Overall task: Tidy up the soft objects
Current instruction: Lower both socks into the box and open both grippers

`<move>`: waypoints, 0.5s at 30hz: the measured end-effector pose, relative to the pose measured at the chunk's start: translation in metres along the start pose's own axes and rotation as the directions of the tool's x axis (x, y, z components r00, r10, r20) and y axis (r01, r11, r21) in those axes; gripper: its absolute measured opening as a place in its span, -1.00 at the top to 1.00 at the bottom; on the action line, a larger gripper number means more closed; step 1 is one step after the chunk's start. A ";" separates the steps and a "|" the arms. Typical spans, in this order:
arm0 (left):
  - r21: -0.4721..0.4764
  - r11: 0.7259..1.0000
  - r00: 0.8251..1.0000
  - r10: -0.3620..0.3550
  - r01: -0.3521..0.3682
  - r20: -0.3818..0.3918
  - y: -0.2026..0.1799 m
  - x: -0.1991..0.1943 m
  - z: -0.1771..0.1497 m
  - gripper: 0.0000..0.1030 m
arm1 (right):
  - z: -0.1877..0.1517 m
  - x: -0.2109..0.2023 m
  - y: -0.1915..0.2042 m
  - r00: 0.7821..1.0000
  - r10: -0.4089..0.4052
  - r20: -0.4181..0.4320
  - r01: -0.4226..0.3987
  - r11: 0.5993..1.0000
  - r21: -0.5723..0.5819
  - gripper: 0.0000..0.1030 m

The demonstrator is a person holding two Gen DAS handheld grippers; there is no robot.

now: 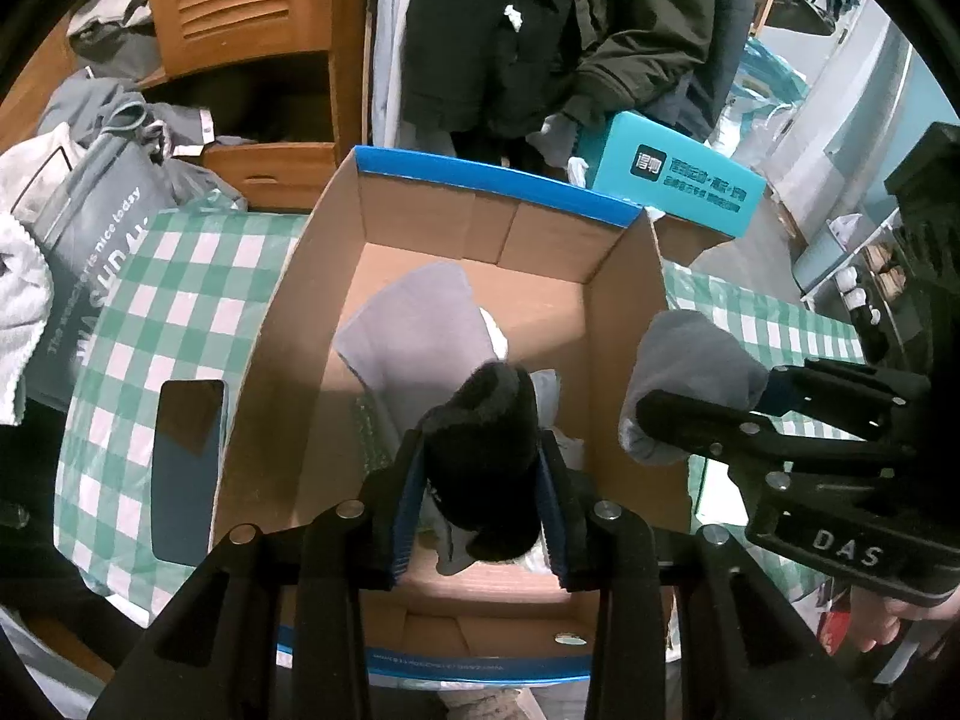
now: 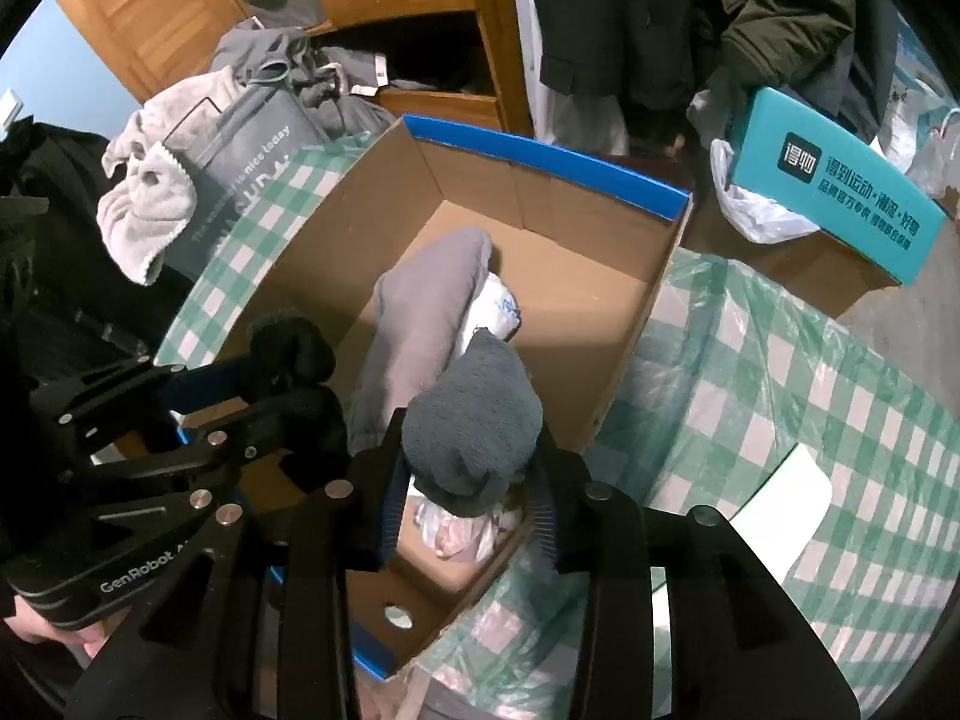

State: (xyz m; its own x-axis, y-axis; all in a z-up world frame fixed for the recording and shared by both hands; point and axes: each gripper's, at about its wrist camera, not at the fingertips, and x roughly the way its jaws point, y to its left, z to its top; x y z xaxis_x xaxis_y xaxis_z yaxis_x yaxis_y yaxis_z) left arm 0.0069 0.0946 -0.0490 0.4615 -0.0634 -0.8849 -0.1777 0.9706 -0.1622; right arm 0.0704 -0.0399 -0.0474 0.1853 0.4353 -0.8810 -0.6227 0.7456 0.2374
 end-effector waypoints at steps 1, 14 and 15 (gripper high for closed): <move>-0.002 1.000 1.000 0.000 0.000 0.003 0.000 0.000 0.000 0.27 | 0.000 0.000 0.001 1.000 0.004 0.003 -0.004 1.000 -0.002 0.21; -0.015 1.000 1.000 0.000 0.000 0.022 -0.001 -0.004 0.002 -0.18 | 0.002 -0.022 -0.005 0.997 -0.029 0.065 0.030 0.999 -0.013 -0.21; -0.013 1.000 1.000 0.000 0.000 0.022 -0.002 -0.005 0.001 -0.18 | 0.001 -0.023 -0.007 0.997 -0.030 0.066 0.030 1.000 -0.008 -0.21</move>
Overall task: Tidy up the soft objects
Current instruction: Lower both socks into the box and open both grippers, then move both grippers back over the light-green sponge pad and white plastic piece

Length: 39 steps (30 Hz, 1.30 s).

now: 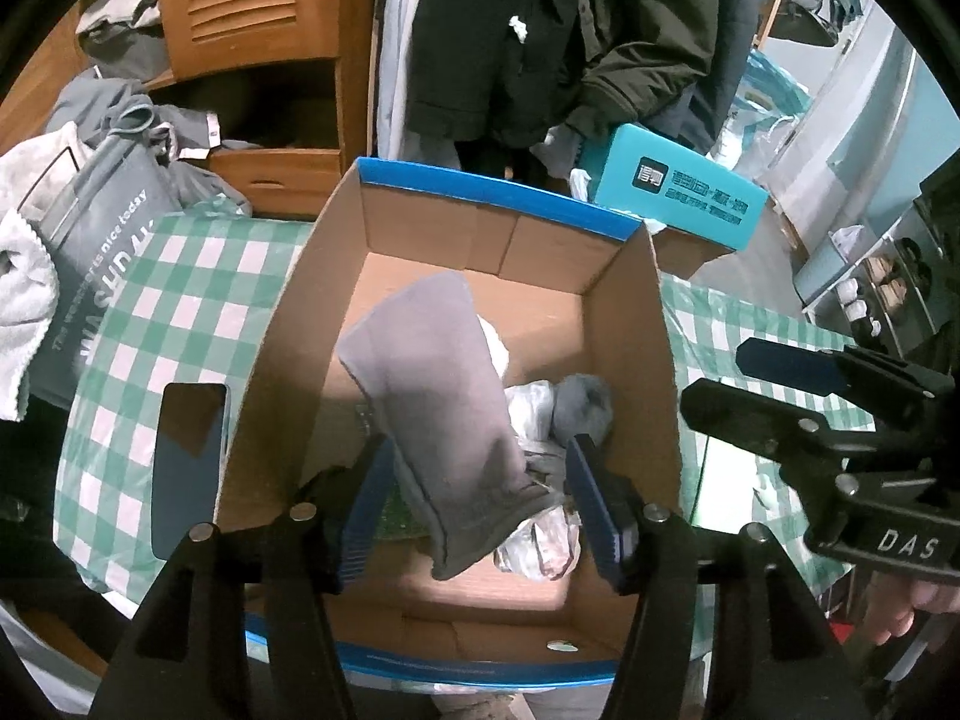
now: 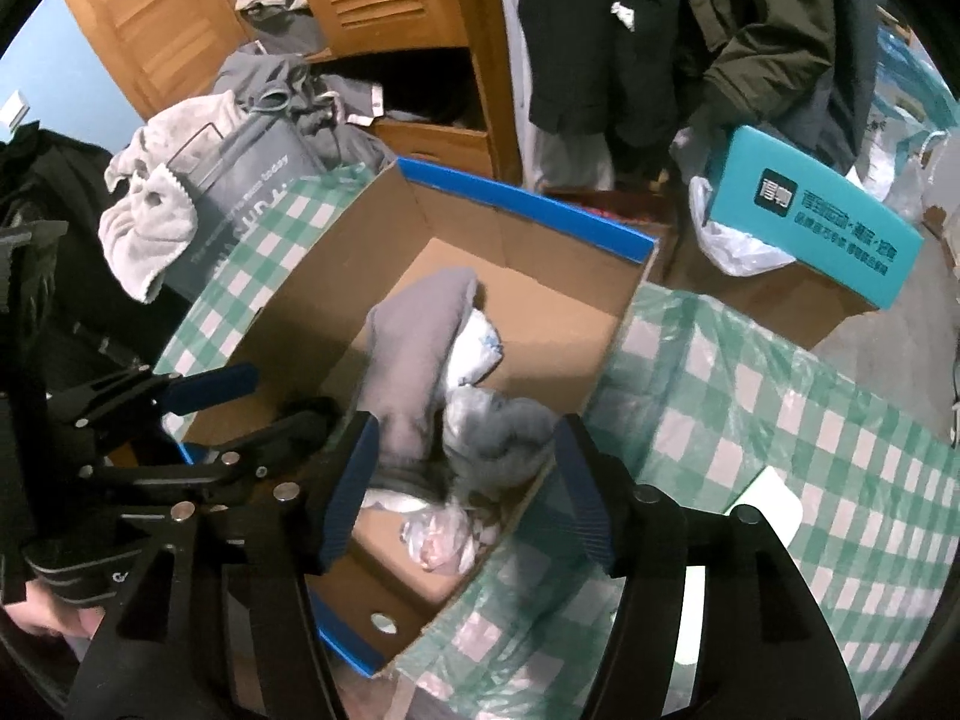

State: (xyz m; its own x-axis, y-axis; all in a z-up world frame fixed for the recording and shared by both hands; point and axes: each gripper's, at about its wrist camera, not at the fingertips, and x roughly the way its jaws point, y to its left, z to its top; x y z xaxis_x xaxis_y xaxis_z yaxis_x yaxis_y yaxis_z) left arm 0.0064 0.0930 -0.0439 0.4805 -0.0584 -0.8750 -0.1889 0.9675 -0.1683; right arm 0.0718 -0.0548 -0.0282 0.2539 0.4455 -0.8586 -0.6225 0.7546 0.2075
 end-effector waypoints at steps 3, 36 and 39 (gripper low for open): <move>0.009 1.000 1.000 -0.002 0.002 0.000 -0.005 0.000 0.000 -0.20 | -0.004 -0.005 -0.009 1.000 -0.011 0.003 0.011 1.000 0.011 -0.21; 0.223 0.974 0.999 -0.041 0.045 -0.023 -0.114 0.004 -0.011 -0.29 | -0.069 -0.058 -0.108 0.991 -0.128 0.037 0.120 0.979 0.168 -0.31; 0.245 0.969 0.999 -0.040 0.045 -0.029 -0.124 0.006 -0.014 -0.29 | -0.074 -0.061 -0.116 0.990 -0.136 0.039 0.127 0.975 0.180 -0.31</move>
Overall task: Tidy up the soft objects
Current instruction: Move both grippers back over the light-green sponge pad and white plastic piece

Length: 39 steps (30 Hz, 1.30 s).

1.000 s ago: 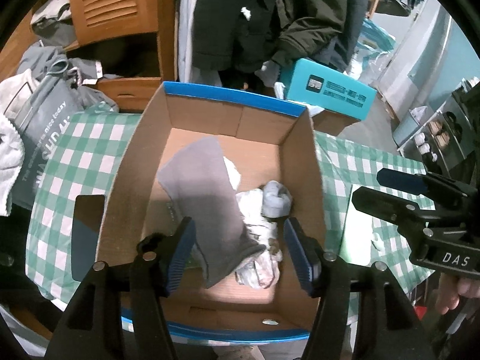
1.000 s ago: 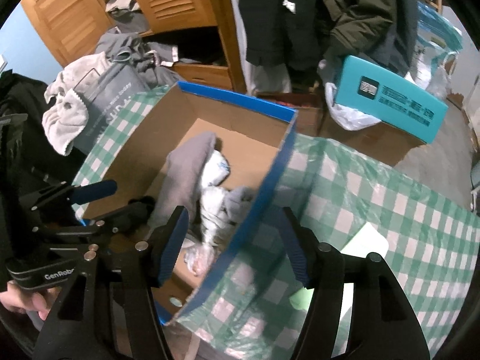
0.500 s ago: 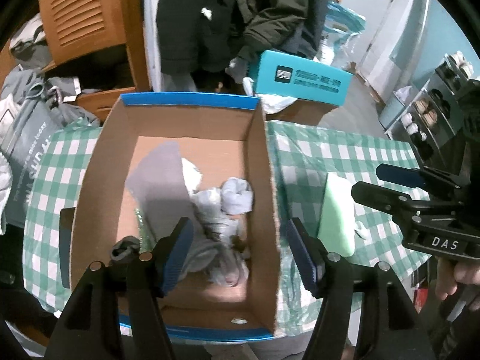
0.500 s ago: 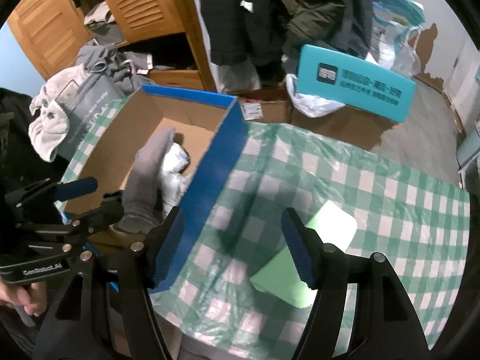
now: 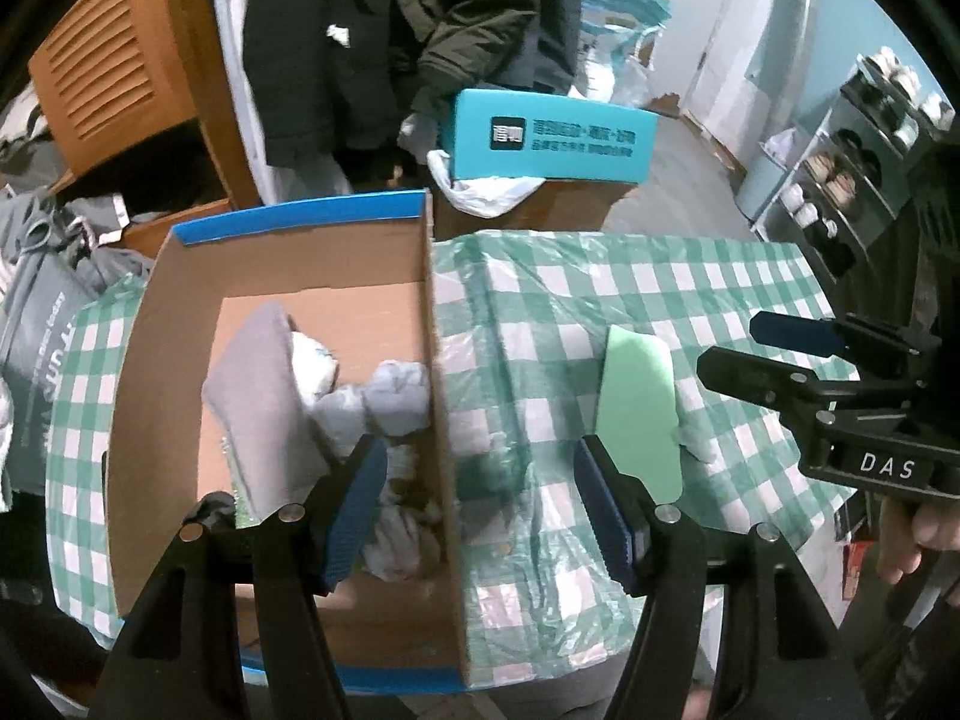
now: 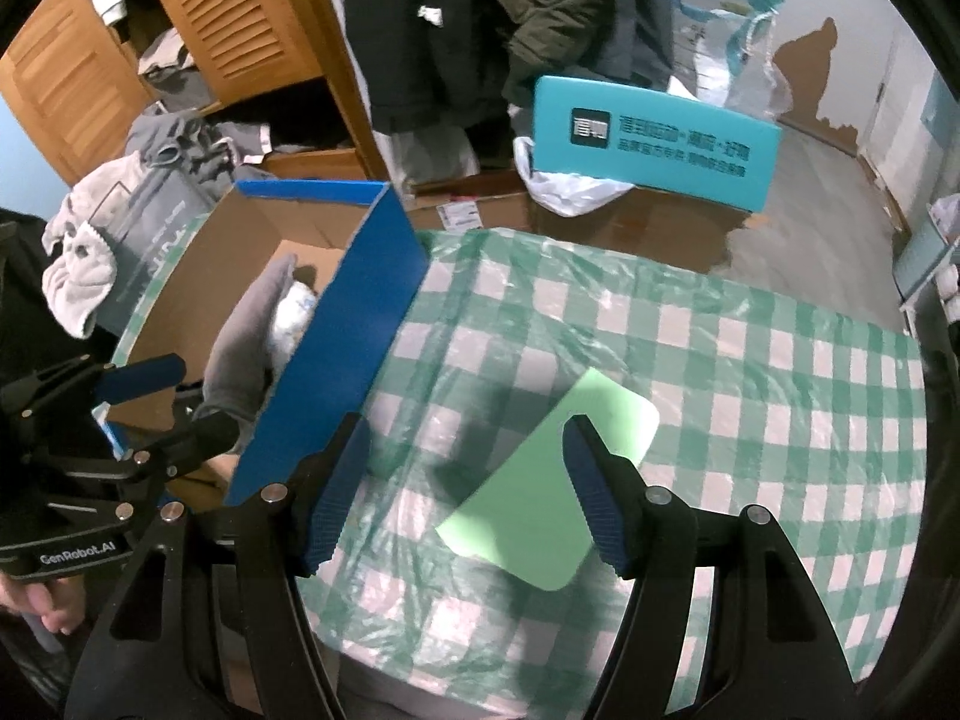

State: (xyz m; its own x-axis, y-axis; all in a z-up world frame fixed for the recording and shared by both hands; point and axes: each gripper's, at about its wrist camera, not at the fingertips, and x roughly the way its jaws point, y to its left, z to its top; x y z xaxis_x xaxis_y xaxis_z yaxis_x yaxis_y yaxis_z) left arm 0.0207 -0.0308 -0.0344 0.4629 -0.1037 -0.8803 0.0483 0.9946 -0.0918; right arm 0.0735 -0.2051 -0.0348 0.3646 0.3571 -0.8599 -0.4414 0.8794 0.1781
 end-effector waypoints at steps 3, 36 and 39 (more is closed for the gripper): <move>0.021 1.000 1.000 -0.002 0.002 -0.008 -0.011 0.003 0.001 -0.29 | -0.004 -0.002 -0.010 1.000 -0.006 0.001 0.006 1.000 0.015 -0.31; 0.094 0.992 0.982 -0.069 0.087 -0.178 -0.093 0.091 -0.011 -0.29 | -0.065 0.044 -0.105 0.987 -0.060 -0.148 0.078 0.989 0.122 -0.31; 0.113 0.991 0.982 -0.052 0.074 -0.180 -0.097 0.100 -0.012 -0.29 | -0.071 0.053 -0.107 0.983 -0.062 -0.172 0.083 0.990 0.117 -0.31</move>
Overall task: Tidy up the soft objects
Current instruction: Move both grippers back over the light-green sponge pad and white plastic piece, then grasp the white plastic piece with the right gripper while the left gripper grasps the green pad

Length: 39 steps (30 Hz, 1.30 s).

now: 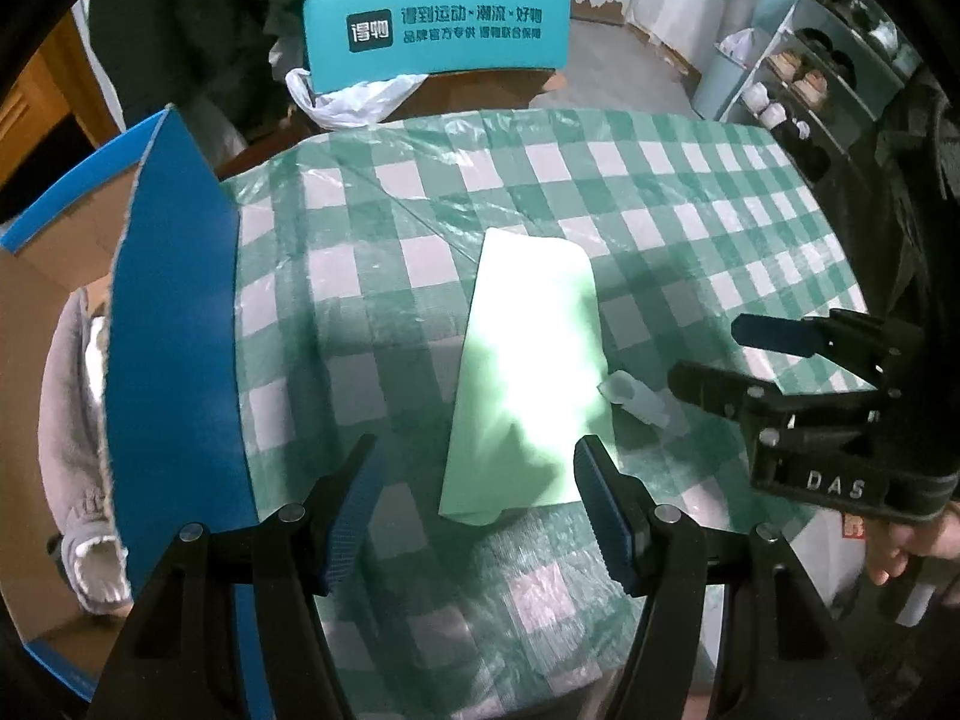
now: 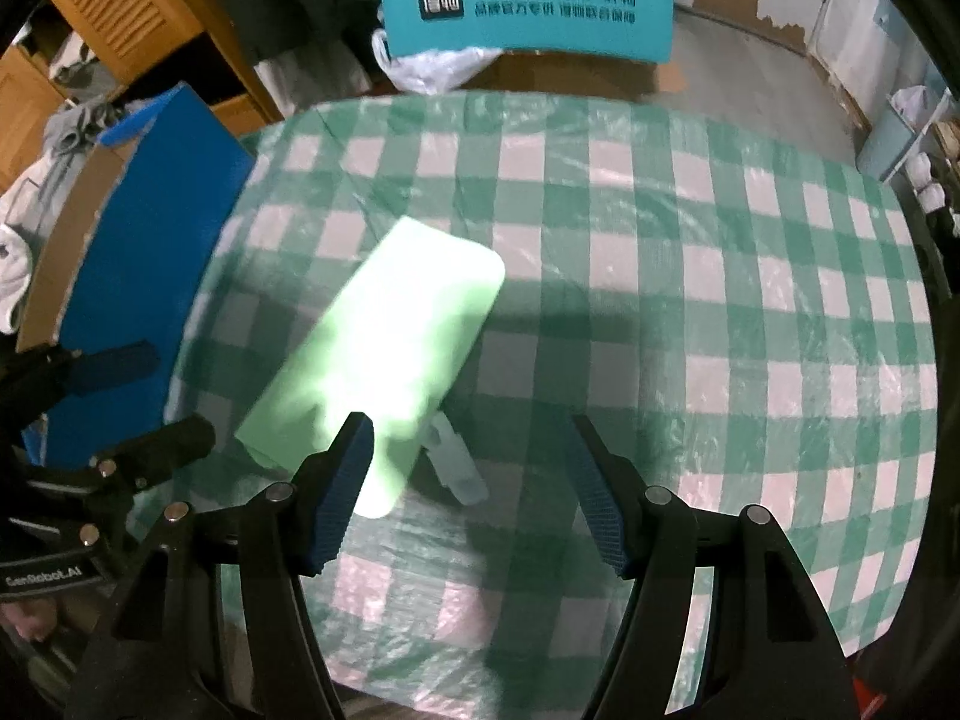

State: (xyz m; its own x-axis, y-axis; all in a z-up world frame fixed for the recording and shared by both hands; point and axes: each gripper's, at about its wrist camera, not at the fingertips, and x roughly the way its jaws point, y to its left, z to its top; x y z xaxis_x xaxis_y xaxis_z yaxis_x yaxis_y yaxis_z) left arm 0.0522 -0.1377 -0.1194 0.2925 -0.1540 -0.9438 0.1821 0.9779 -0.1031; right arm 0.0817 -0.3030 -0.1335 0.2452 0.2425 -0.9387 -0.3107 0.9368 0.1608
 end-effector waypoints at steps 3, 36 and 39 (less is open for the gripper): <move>0.004 1.000 1.000 0.004 -0.004 -0.014 -0.001 0.009 0.000 -0.29 | -0.004 0.011 -0.001 1.000 -0.007 -0.024 0.006 1.000 -0.012 -0.31; -0.024 1.000 0.993 -0.018 0.015 -0.113 -0.003 0.051 0.014 -0.50 | -0.013 0.040 -0.010 0.998 -0.006 -0.057 0.005 1.000 -0.018 0.70; -0.023 1.000 0.995 -0.012 0.010 -0.103 -0.008 0.054 0.019 -0.53 | -0.012 0.034 -0.022 0.999 -0.002 -0.043 0.003 1.000 0.014 0.70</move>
State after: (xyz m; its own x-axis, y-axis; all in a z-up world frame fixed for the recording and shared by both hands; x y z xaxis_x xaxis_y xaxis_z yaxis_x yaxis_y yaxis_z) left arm 0.0849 -0.1563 -0.1636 0.1922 -0.1508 -0.9697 0.1637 0.9792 -0.1198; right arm 0.0861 -0.3180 -0.1722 0.2057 0.2293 -0.9514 -0.2976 0.9408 0.1624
